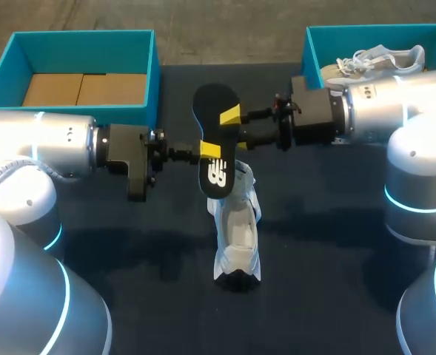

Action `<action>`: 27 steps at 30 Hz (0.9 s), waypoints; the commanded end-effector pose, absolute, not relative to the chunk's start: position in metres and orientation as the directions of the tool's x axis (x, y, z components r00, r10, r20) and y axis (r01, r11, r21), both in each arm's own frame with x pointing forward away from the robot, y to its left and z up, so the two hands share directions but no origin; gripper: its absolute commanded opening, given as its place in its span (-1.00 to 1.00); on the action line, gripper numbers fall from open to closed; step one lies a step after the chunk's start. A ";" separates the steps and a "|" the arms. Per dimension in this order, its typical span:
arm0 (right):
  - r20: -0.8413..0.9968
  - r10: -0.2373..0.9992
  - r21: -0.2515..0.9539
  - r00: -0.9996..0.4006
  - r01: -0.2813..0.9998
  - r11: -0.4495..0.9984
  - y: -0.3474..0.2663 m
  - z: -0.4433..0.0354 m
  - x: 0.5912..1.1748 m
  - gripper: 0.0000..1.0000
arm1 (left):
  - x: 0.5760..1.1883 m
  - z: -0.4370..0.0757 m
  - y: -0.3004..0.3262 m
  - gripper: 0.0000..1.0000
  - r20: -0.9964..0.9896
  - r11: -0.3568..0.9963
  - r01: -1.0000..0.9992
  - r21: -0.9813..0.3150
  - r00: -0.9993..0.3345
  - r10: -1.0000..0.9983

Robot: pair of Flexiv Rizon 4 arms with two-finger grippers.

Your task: Take the shoe out of the shoebox, open the shoe tongue, remove and reinsert the insole, then place the shoe into the shoebox

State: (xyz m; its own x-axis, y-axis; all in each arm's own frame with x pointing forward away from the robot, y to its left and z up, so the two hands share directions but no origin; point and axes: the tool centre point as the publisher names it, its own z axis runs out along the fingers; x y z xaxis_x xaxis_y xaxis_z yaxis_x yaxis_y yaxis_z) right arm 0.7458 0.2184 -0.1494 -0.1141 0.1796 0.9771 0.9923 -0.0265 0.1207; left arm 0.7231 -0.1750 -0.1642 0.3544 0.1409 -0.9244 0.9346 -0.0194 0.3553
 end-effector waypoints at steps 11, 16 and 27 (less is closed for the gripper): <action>0.981 0.171 0.102 -0.093 0.994 -0.046 0.226 -0.151 0.751 -0.21 | 0.722 -0.165 -0.176 -1.00 -0.924 -0.017 0.934 0.358 0.356 0.141; 0.983 0.162 0.092 -0.082 0.994 -0.052 0.227 -0.152 0.752 -0.32 | 0.722 -0.165 -0.176 -1.00 -0.924 -0.017 0.934 0.358 0.356 0.141; 0.987 0.149 0.074 -0.064 0.995 -0.060 0.226 -0.155 0.750 -0.63 | 0.722 -0.165 -0.176 -1.00 -0.924 -0.017 0.934 0.358 0.356 0.141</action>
State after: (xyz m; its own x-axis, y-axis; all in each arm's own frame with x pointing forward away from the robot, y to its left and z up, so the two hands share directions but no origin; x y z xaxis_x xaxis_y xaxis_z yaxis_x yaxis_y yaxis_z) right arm 0.7512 0.2239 -0.1541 -0.0640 0.1513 0.9864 0.9959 -0.0538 0.0728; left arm 0.7230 -0.1748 -0.1640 0.3544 0.1416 -0.9243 0.9345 -0.0195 0.3553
